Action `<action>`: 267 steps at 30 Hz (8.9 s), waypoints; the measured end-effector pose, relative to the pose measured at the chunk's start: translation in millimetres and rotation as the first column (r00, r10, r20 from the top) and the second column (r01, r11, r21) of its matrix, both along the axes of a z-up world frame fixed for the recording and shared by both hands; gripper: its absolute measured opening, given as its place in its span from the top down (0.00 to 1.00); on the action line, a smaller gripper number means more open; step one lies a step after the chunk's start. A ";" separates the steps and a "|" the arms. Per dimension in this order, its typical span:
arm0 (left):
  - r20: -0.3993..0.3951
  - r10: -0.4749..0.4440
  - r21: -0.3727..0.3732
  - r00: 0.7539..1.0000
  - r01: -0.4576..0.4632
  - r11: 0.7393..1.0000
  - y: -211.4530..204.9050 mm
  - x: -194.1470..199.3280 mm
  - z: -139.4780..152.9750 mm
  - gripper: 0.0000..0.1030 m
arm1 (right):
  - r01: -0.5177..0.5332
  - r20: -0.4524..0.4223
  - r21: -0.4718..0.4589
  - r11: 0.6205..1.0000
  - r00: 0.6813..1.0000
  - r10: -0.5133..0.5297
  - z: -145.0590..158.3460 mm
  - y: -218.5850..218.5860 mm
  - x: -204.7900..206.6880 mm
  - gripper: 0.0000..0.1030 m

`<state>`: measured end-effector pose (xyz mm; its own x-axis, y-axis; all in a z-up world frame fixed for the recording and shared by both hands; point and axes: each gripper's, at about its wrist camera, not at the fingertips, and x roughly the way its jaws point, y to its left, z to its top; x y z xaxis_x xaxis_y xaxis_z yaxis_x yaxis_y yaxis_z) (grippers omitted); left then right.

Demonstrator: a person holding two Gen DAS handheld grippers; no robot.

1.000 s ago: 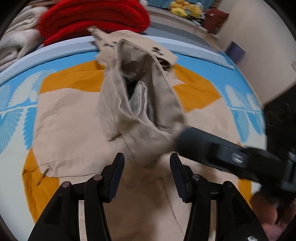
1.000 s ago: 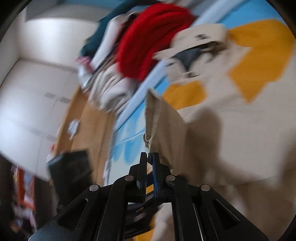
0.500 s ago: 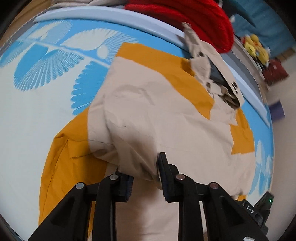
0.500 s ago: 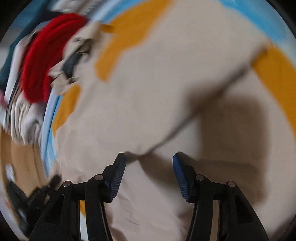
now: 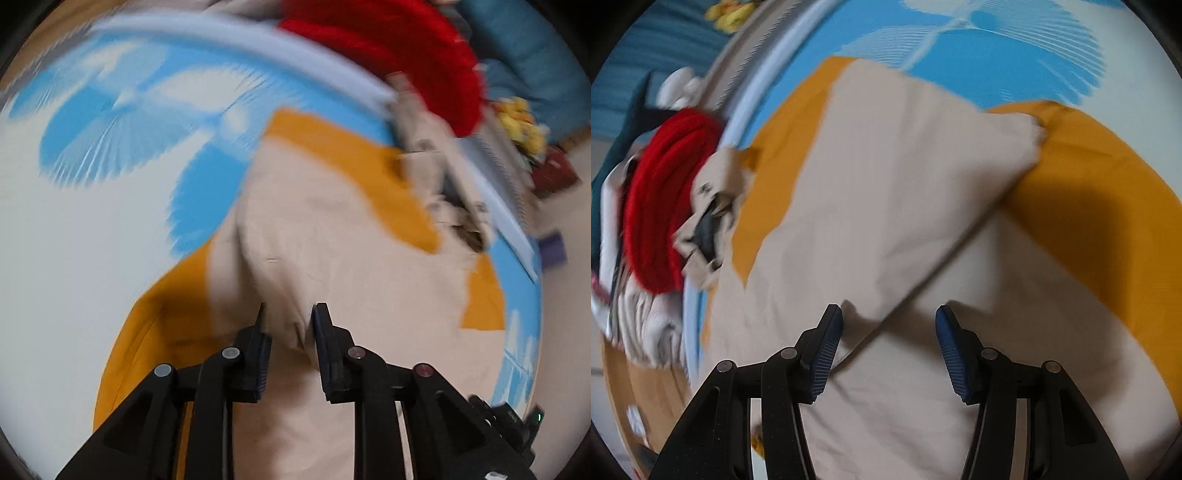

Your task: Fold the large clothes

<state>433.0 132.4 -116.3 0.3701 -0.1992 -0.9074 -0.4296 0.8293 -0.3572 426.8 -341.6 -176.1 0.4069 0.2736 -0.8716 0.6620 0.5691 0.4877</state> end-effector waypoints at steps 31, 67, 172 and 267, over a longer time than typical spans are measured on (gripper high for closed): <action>0.030 -0.168 0.198 0.985 0.159 0.967 -32.8 0.9 9.4 0.94 | -0.614 -0.240 -0.535 0.581 0.769 0.592 10.4 64.1 57.2 0.55; 0.242 -0.240 0.326 0.940 0.154 0.933 -93.4 -29.1 64.8 0.51 | -0.566 -0.125 -0.693 0.447 0.705 0.699 88.2 99.1 -4.4 0.55; 0.054 -0.108 -0.276 0.993 0.119 0.954 -65.3 3.8 -50.9 0.67 | -0.563 0.386 -0.310 0.766 0.662 0.642 92.5 116.6 61.1 0.37; 0.206 -0.315 0.154 0.927 0.287 0.945 -76.7 -60.9 73.4 0.80 | -0.260 0.393 -0.606 0.752 0.725 0.566 166.6 77.4 -0.6 0.52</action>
<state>372.1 55.7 -42.9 0.5066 -0.2288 -0.8313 -0.0732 0.9492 -0.3059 426.2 -264.2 -9.5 0.7802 0.1427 -0.6091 0.0205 0.9673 0.2528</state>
